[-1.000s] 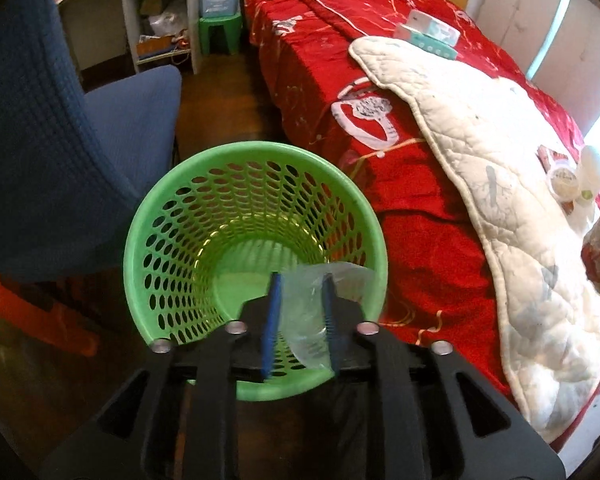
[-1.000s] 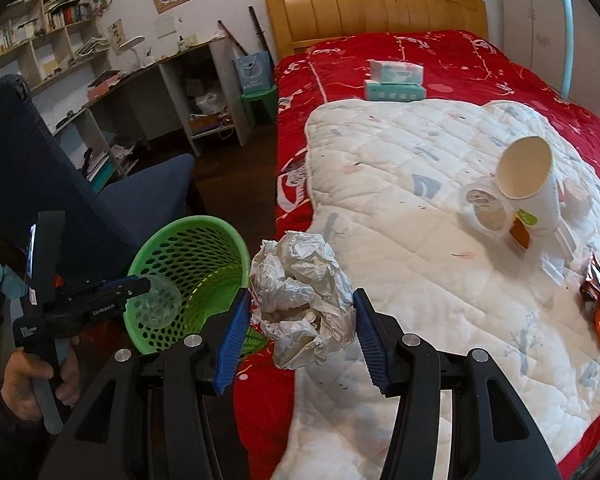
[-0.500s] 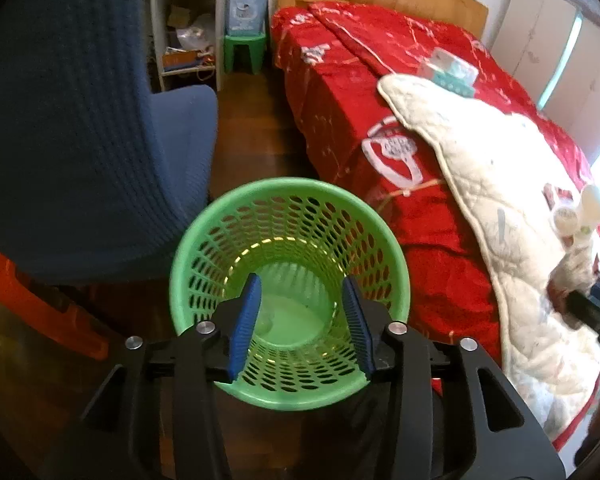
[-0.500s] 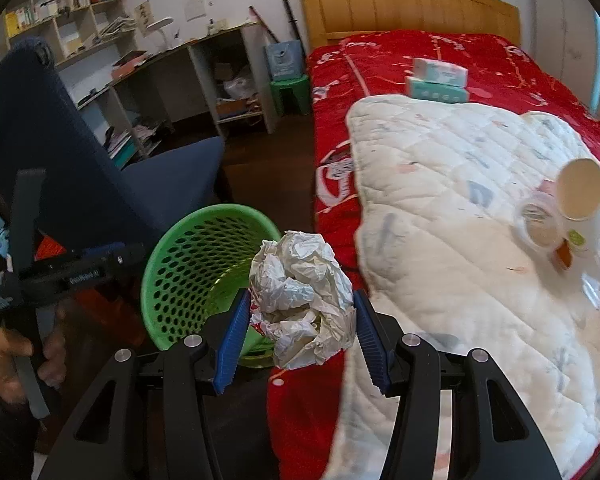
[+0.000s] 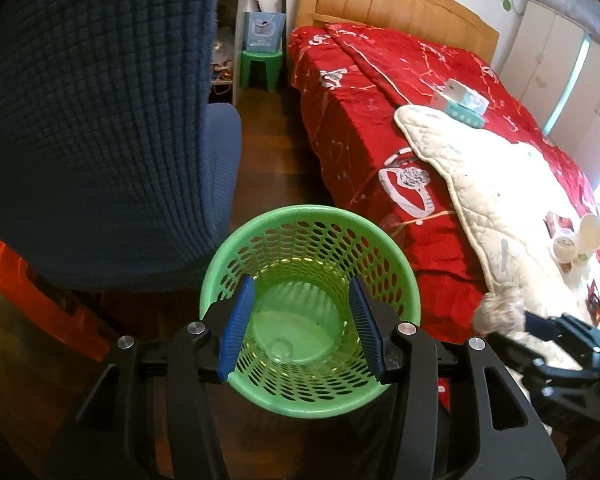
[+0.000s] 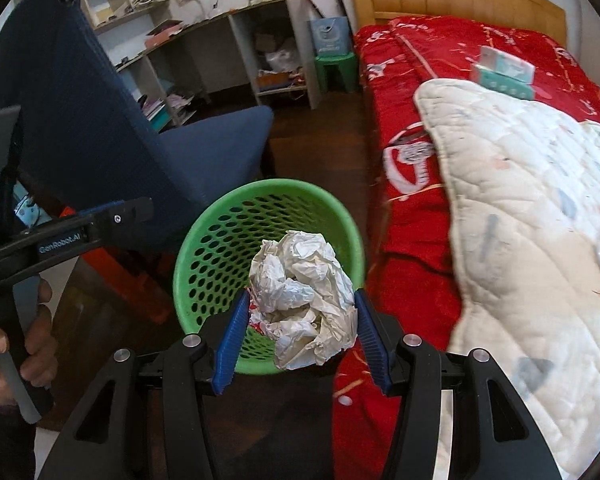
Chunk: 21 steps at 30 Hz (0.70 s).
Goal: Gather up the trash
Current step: 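Carry both items over the green wastebasket and open both tools to drop them, then move both tools back to the bed and grasp the orange wrapper with the right tool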
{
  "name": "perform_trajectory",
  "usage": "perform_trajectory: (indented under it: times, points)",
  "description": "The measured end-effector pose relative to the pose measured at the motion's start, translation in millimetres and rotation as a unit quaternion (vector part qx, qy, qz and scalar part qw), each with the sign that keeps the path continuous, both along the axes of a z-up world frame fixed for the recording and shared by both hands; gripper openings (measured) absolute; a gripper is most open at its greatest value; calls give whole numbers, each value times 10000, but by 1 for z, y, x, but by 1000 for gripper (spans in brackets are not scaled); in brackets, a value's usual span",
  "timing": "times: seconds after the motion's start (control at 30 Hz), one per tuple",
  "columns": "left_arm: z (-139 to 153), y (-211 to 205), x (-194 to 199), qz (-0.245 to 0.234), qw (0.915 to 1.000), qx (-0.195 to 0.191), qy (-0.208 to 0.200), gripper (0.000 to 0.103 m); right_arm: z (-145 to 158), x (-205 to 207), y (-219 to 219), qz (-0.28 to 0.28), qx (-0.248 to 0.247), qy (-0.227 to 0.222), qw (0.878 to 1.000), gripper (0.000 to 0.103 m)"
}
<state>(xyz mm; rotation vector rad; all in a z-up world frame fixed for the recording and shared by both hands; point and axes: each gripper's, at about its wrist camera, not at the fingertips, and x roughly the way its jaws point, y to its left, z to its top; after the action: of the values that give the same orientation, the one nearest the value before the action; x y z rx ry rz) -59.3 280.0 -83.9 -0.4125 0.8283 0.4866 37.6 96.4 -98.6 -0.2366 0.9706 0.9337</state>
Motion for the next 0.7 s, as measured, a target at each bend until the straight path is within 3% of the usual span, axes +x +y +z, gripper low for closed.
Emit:
perform_trajectory:
  times: [0.2,0.43,0.7]
  points:
    - [4,11,-8,136,9999,-25,-100,49,-12,-3,27,141,52,198,9997,54]
    - [8,11,-7,148,9997,-43,-169,55,-6,-7,32,202,245,237,9992,70]
    - [11,-1,1,44,9998,-22,-170,55,-1,-4,17,62,349,188,9992,70]
